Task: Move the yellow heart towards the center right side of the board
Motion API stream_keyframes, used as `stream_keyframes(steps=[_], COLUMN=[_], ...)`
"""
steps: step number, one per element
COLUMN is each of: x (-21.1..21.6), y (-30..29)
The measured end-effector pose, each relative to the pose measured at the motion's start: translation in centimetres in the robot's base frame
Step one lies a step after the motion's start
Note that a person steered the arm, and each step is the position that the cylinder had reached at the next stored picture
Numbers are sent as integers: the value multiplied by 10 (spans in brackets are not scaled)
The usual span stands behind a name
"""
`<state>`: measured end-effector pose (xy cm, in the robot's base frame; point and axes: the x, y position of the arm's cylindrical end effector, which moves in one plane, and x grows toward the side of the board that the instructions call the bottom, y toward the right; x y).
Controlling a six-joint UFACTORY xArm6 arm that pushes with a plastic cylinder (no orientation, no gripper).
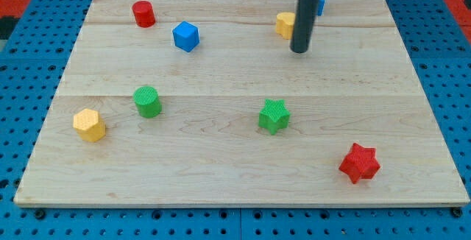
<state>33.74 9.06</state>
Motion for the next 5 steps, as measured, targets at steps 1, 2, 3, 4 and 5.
stream_keyframes(steps=[1,2,3,4,5], x=[-19,-44,-71,-70,-53], y=[-33,-68,-15,53,87])
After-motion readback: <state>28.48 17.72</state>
